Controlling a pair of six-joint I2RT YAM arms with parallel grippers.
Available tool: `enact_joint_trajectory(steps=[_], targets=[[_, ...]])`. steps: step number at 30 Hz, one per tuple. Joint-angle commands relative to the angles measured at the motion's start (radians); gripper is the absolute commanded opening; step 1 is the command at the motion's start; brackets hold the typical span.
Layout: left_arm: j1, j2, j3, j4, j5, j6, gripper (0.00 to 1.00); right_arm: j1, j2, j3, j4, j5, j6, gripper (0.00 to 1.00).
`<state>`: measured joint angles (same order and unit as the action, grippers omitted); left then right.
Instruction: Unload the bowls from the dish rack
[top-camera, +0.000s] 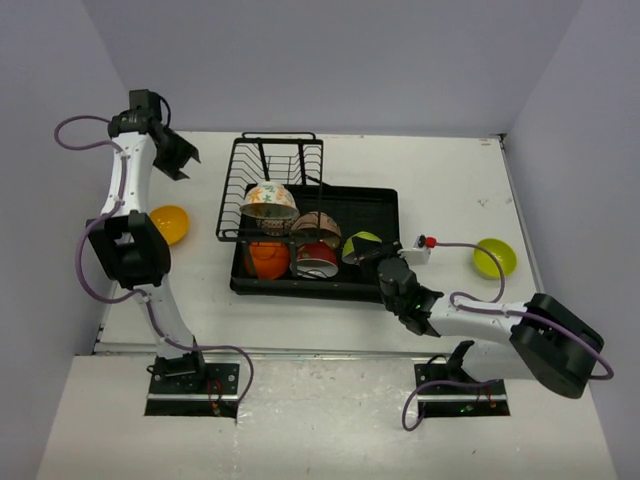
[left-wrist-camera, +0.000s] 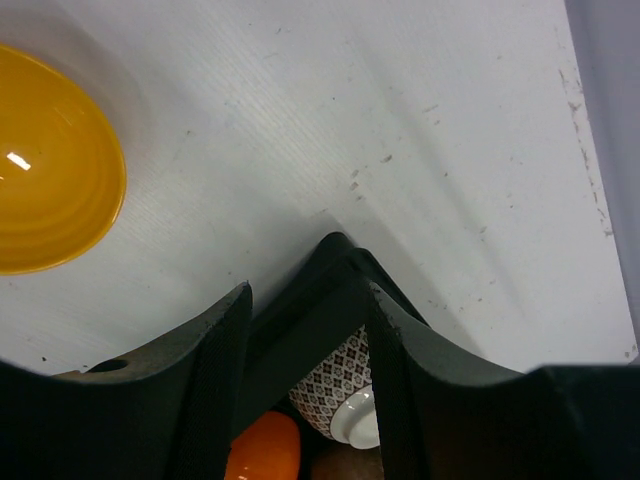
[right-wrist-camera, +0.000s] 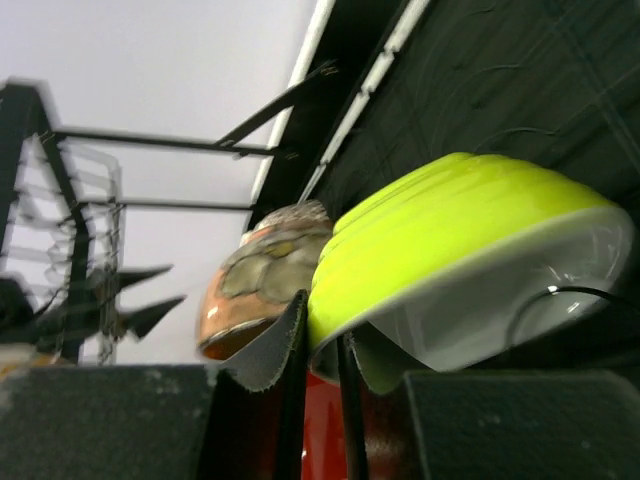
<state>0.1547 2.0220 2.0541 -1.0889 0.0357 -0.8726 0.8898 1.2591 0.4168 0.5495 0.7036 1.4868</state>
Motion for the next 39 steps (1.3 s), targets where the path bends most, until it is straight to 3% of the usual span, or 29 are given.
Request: enact_joint_trajectory(steps=[1,6,11,14,18,23,25,26,27,28,30,34,39], targets=[[-0.012,-0.08,-0.035,0.076,0.055,-0.026,0.51,0.0,0.023,-0.055,0.381,-0.056,-0.207,0.0],[-0.014,-0.187,-0.208,0.223,0.082,-0.078,0.51,0.014,0.083,-0.098,0.565,-0.081,-0.273,0.0],[-0.012,-0.21,-0.215,0.231,0.081,-0.085,0.51,0.032,0.114,-0.102,0.659,-0.084,-0.335,0.0],[-0.007,-0.23,-0.203,0.231,0.06,-0.078,0.52,0.034,0.068,-0.098,0.647,-0.095,-0.381,0.0],[0.002,-0.226,-0.135,0.193,0.041,-0.063,0.56,0.034,-0.053,-0.04,0.5,-0.099,-0.437,0.0],[0.002,-0.218,-0.052,0.159,0.05,-0.054,0.58,-0.011,-0.24,0.124,0.126,-0.145,-0.505,0.0],[0.002,-0.215,-0.022,0.127,0.049,-0.025,0.58,-0.038,-0.291,0.207,-0.148,-0.167,-0.534,0.0],[0.002,-0.218,0.001,0.121,0.046,-0.008,0.57,-0.102,-0.306,0.312,-0.243,-0.226,-0.533,0.0],[0.002,-0.221,0.011,0.116,0.049,0.022,0.57,-0.139,-0.322,0.368,-0.464,-0.252,-0.519,0.0],[0.002,-0.227,0.017,0.115,0.05,0.033,0.57,-0.211,-0.323,0.419,-0.533,-0.28,-0.558,0.0],[0.002,-0.246,0.028,0.119,0.062,0.055,0.55,-0.287,-0.304,0.583,-0.802,-0.345,-0.585,0.0],[-0.006,-0.31,0.026,0.147,0.09,0.073,0.53,-0.475,-0.209,0.885,-1.181,-0.383,-0.745,0.0],[-0.049,-0.359,0.05,0.155,0.107,0.112,0.52,-0.734,-0.036,1.019,-1.526,-0.433,-0.91,0.0]])
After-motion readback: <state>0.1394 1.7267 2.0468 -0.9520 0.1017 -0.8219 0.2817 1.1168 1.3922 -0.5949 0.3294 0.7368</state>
